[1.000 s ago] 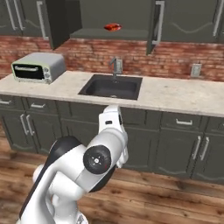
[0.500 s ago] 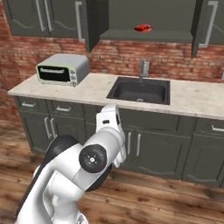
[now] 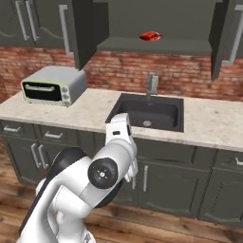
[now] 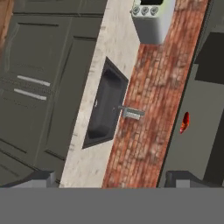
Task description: Pick the avocado and bread from the counter and place them on the plate. Then pick the jam from the cabinet and place it next to the plate. Lastly close the cabinet door.
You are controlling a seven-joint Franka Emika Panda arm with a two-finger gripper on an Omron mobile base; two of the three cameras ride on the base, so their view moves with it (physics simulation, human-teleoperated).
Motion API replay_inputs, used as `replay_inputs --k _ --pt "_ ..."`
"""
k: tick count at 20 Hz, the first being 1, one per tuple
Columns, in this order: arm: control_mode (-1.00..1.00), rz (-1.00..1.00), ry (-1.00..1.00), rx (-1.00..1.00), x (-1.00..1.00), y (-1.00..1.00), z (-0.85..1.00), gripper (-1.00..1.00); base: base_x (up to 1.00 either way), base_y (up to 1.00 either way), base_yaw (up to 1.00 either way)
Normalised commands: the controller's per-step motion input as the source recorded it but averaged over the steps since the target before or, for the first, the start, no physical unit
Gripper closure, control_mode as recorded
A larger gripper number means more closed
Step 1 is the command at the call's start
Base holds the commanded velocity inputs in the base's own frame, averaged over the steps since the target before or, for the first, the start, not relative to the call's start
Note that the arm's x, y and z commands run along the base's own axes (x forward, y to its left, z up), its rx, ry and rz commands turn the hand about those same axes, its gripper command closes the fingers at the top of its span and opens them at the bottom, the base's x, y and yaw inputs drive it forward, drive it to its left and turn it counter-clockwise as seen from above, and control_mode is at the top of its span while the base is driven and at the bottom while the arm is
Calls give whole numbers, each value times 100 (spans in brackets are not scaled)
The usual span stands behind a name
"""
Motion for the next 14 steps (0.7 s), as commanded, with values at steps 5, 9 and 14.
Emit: replay_inputs --k 5,9,14 --pt "100 0 0 0 0 0 0 -100 71 0 0" --pt "100 0 0 0 0 0 0 -100 50 -20 0" --pt "100 0 0 0 0 0 0 -100 36 -48 0"
